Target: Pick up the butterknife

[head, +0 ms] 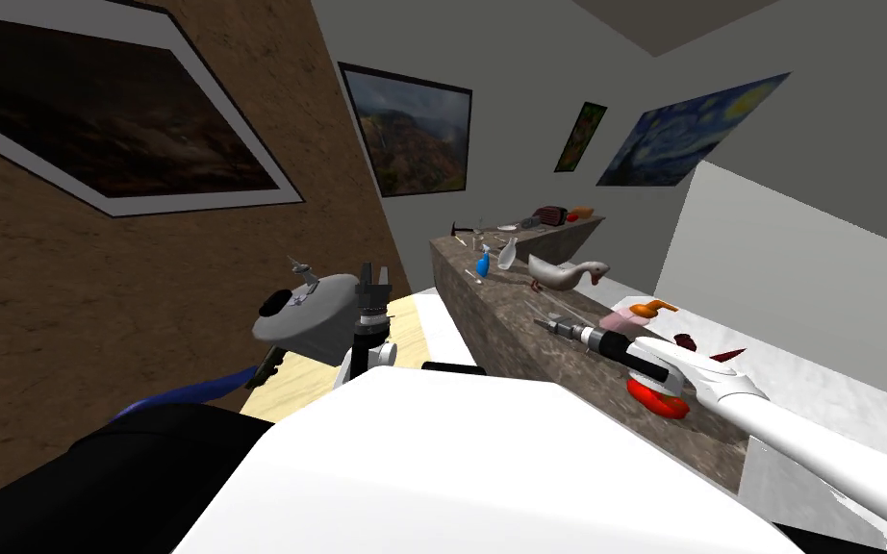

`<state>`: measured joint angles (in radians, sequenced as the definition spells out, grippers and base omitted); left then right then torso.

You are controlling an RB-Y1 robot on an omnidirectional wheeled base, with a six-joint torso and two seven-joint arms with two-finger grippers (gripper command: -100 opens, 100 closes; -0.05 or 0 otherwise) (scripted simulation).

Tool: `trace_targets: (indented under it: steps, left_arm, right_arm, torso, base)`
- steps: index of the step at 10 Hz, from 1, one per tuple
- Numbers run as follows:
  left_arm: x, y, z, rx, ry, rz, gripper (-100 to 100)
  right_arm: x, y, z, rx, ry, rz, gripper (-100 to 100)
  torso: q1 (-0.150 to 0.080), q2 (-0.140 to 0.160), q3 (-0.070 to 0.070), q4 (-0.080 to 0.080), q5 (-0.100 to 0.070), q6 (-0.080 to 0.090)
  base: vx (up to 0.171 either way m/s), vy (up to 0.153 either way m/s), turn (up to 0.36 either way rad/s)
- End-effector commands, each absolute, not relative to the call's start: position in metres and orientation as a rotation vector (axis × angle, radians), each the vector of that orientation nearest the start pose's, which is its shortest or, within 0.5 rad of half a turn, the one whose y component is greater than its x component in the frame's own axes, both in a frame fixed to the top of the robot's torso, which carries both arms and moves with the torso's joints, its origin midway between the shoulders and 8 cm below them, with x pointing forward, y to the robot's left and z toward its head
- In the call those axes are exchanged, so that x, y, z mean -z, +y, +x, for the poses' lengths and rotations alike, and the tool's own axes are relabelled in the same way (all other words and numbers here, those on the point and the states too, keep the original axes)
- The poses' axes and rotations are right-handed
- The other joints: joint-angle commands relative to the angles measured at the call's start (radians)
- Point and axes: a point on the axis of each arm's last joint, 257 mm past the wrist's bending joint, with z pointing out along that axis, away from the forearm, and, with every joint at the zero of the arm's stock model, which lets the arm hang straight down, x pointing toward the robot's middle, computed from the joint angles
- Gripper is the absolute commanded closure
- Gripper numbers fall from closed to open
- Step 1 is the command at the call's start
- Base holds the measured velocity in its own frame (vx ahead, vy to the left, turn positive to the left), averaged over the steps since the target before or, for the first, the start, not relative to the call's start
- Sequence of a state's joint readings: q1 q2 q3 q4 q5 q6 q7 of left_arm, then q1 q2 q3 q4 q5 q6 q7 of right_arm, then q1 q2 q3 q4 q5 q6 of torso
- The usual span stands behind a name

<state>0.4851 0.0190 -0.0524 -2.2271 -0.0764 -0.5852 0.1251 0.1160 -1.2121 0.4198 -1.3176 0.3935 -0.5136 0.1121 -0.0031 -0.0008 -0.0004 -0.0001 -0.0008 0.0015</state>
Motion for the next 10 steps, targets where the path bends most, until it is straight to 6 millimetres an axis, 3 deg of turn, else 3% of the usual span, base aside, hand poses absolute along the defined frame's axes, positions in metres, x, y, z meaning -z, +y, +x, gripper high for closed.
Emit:
trace_targets:
  steps: [1,5,7,8,9,10]
  left_arm:
    - [-0.02,0.247,0.344,1.445,0.618,-0.611,0]
    - [-0.02,0.247,0.344,1.445,0.618,-0.612,0]
    - [-0.02,0.247,0.344,1.445,0.618,-0.612,0]
    - [-0.02,0.247,0.344,1.445,0.618,-0.612,0]
    - [-0.02,0.247,0.344,1.445,0.618,-0.612,0]
    - [-0.02,0.247,0.344,1.445,0.618,-0.612,0]
  right_arm:
    - [0.32,-0.464,0.397,-0.279,2.175,-0.409,-100]
    - [0.336,-0.506,0.374,-0.201,2.297,-0.444,-100]
    - [0.34,-0.517,0.366,-0.182,2.332,-0.451,-100]
    - [0.337,-0.513,0.369,-0.189,2.315,-0.448,-100]
    - [0.338,-0.513,0.368,-0.19,2.318,-0.448,0]
    - [0.34,-0.519,0.37,-0.175,2.321,-0.415,-100]
  torso:
    - [0.0,0.0,0.0,0.0,0.0,0.0]
    - [0.001,-0.001,-0.001,0.0,0.0,0.0]
    - [0.002,-0.001,-0.001,0.0,0.0,0.001]
    - [0.002,-0.002,-0.001,0.0,0.0,0.0]
    - [0.003,-0.002,-0.001,0.0,0.0,0.001]
    - [0.003,-0.002,-0.001,0.0,0.0,0.001]
  base:
    - [-0.027,-0.054,0.249]
    - [-0.015,-0.039,0.174]
    - [-0.006,-0.014,0.069]
    - [0.0,-0.008,0.03]
    - [0.0,0.0,0.0]
    - [-0.037,0.002,0.198]
